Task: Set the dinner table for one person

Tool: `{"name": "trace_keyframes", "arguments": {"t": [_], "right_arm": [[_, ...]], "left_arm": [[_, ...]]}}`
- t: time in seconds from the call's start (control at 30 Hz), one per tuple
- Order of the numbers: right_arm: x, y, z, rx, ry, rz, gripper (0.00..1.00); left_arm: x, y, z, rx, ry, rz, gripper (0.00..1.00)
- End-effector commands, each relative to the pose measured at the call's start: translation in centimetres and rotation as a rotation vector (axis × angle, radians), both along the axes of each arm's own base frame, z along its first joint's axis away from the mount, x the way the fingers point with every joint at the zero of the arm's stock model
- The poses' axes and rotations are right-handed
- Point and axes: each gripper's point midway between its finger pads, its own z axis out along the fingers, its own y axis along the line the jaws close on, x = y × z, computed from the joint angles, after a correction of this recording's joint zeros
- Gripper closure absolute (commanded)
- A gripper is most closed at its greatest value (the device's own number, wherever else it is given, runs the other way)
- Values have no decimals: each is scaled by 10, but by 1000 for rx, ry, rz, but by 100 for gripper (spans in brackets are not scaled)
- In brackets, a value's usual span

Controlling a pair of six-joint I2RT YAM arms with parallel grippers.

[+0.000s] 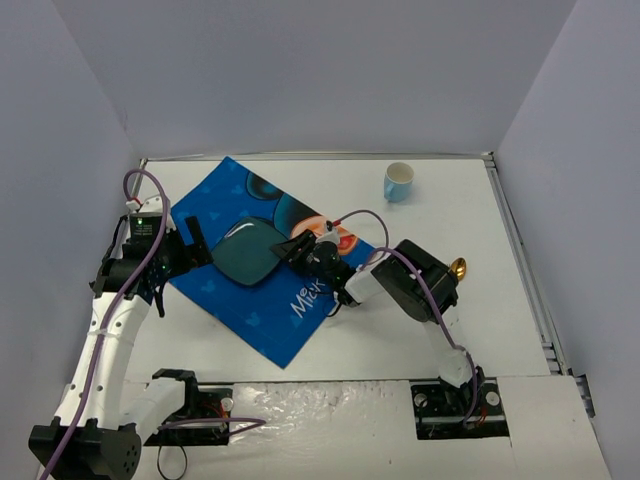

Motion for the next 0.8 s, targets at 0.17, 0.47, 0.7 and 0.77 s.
{"name": "trace_keyframes", "arguments": {"t": [0.17, 0.47, 0.7, 0.77], "right_arm": [[15, 1, 72, 92, -160, -14, 34], [24, -3, 74, -19, -168, -25, 27], [28, -1, 76, -46, -176, -13, 26], [29, 0, 77, -50, -180, -9, 26]], "left_arm": [[5, 1, 10, 0, -54, -4, 3], [5, 1, 9, 3, -55, -3, 3], [4, 2, 7, 7, -52, -2, 3], [4, 3, 8, 9, -53, -3, 3]]}}
